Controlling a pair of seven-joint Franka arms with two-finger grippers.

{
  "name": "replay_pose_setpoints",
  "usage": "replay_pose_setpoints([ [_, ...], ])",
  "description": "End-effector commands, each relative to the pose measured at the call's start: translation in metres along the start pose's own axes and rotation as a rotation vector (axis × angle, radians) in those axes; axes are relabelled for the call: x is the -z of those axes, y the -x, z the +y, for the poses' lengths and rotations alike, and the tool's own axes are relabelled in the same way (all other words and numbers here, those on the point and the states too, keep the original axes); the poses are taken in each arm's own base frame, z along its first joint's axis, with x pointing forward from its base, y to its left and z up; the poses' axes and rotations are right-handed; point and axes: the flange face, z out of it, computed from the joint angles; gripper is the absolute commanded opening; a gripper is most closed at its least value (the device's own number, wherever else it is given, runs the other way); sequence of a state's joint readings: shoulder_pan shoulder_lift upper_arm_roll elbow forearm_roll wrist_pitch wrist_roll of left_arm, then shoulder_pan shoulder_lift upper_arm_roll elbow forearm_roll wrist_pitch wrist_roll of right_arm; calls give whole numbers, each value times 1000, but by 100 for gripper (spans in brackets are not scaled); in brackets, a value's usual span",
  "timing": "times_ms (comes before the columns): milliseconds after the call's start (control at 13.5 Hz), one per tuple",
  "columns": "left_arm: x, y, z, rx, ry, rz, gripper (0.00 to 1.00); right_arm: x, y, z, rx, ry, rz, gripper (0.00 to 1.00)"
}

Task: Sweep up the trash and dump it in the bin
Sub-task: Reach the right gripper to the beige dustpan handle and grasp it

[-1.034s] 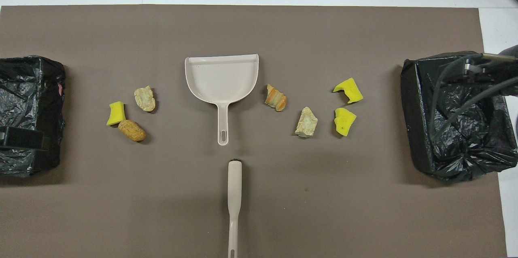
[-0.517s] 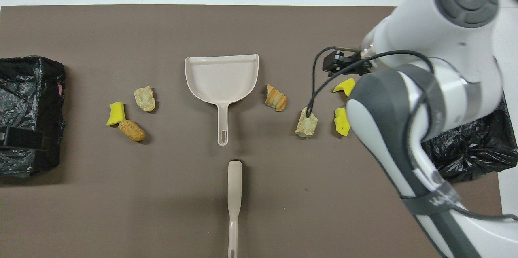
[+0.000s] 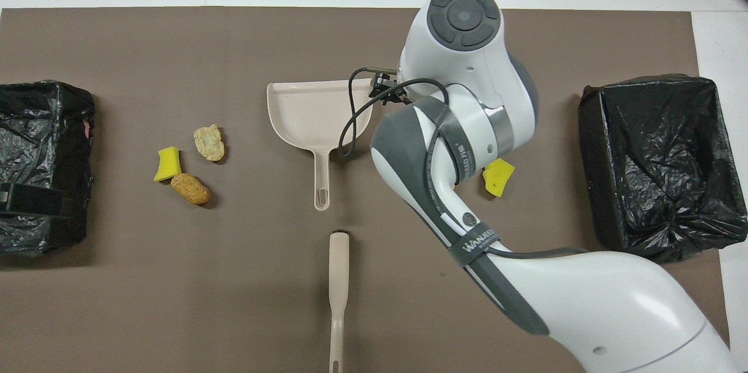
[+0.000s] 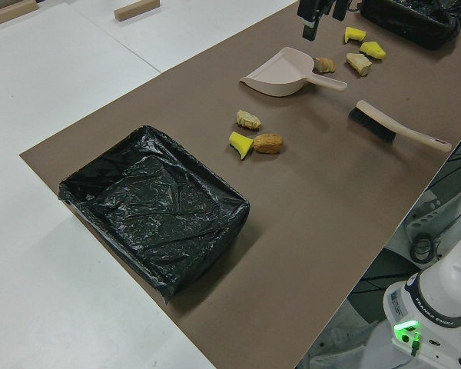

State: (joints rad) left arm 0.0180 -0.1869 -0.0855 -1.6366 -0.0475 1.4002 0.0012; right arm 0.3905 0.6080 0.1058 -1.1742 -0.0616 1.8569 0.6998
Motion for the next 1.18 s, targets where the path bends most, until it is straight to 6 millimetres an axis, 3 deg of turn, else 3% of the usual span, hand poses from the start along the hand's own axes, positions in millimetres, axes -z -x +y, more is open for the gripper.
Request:
replay_pose_setpoints([
  [0, -1, 9, 2, -11, 8, -1, 100, -13, 12, -31, -24, 1, 21, 100],
  [222, -1, 9, 2, -9, 8, -3, 100, -29, 48, -70, -3, 15, 7, 100],
  [369, -2, 9, 2, -11, 8, -4, 100, -35, 60, -86, 3, -2, 16, 100],
  [665, -1, 9, 2, -9, 8, -3, 100, -74, 94, -125, 55, -2, 15, 100],
  [812, -2, 9, 2, -9, 8, -4, 100, -86, 99, -129, 73, 7, 19, 100],
  [1034, -1, 9, 2, -9, 8, -3, 100, -86, 105, -129, 84, 13, 14, 100],
  [1108, -1, 9, 2, -9, 8, -3, 100, -90, 110, -130, 94, 22, 8, 94],
])
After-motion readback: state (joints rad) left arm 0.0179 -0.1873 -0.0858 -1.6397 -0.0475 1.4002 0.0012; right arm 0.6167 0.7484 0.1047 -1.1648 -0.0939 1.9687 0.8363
